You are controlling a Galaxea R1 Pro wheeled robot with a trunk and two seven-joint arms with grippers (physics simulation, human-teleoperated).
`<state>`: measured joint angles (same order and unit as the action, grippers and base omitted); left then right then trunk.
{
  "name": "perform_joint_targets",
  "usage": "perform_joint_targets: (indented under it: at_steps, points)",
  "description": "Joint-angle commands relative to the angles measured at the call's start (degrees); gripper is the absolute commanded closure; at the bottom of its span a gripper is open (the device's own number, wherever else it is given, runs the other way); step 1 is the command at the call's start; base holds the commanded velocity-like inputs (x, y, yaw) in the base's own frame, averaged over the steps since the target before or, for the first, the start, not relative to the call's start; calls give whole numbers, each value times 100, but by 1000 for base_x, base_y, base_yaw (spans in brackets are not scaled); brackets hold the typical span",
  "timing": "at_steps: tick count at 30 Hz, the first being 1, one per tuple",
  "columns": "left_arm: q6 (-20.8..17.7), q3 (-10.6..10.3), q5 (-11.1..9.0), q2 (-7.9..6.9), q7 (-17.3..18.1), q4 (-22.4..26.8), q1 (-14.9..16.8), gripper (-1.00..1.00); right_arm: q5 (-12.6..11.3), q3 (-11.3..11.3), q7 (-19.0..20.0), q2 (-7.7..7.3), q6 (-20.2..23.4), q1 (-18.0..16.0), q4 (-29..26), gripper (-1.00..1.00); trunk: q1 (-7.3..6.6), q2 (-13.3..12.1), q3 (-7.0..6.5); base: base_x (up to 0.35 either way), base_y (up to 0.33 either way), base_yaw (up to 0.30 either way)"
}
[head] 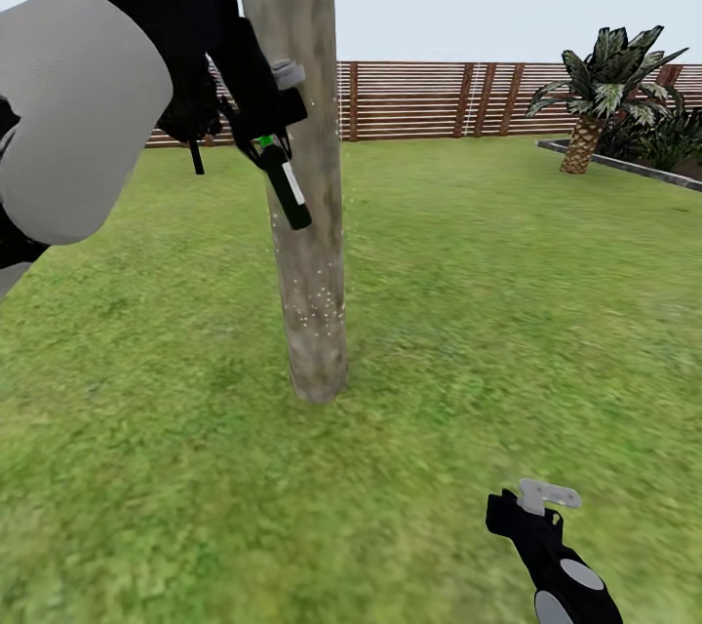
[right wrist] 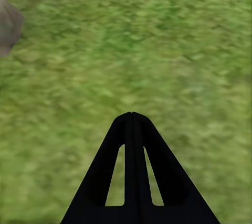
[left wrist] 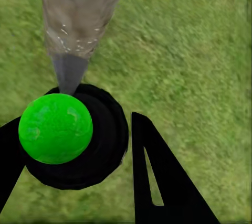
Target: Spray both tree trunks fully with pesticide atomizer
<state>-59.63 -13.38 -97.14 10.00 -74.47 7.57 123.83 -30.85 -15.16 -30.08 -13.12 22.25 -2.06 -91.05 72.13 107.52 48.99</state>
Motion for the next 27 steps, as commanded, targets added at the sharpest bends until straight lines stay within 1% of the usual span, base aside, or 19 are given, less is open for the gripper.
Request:
perform_joint_targets:
  at_steps: [1, 2, 7, 9, 10, 17, 18, 19, 21, 22, 23, 24, 26, 27]
  points:
    - [-37, -37, -69, 0, -47, 6, -36, 100, -35, -14, -50, -6, 16, -5, -9, 100, -1, 2, 5, 0, 0, 0]
    - [-37, -37, -82, 0, -42, 8, -95, 100, -35, -13, -51, -6, 16, -5, -9, 100, -1, 2, 5, 0, 0, 0]
    - [-37, -41, -94, 0, -21, 56, -639, 100, -35, -13, -51, -6, 16, -5, -1, 100, -1, 2, 5, 0, 0, 0]
    - [-37, -42, -93, 0, -19, 221, -1039, 100, -35, -13, -51, -6, 16, -5, 0, 100, -1, 2, 5, 0, 0, 0]
    - [-37, -42, -93, 0, -20, 270, -1128, 100, -35, -13, -51, -6, 16, -5, 0, 100, -1, 2, 5, 0, 0, 0]
    - [-37, -49, -78, 0, -67, 962, -2293, 100, -35, -7, -51, -6, 16, -5, 0, 100, -1, 2, 5, 0, 0, 0]
    - [-37, -53, -71, 0, -76, 1133, -2519, 100, -35, -5, -49, -6, 16, -5, -3, 100, -1, 2, 5, 0, 0, 0]
    - [-37, -57, -62, 0, -83, 1223, -2668, 100, -35, -5, -50, -8, 16, -5, -2, 100, -1, 2, 5, 0, 0, 0]
    - [-37, -144, -45, 0, -89, 1339, -2932, 100, -35, -5, -49, -12, 16, -5, -6, 100, -1, 2, 5, 0, 0, 0]
    - [-37, -192, -43, 0, -89, 1355, -2985, 100, -35, -5, -49, -13, 16, -5, -7, 100, -1, 2, 5, 0, 0, 0]
    - [-37, -370, -36, 0, -84, 1398, -3147, 100, -35, -4, -48, -14, 16, -5, -8, 100, -1, 2, 5, 0, 0, 0]
    - [-37, -483, -34, 0, -81, 1464, -3269, 100, -35, -4, -49, -13, 16, -5, -8, 100, -1, 2, 5, 0, 0, 0]
    - [-37, -668, -29, 0, -84, 1698, -3544, 100, -35, -1, -50, -14, 16, -5, -9, 100, -1, 2, 5, 0, 0, 0]
    - [-37, -717, -28, 0, -86, 1768, -3618, 100, -33, 0, -50, -14, 16, -5, -9, 100, -1, 2, 5, 0, 0, 0]
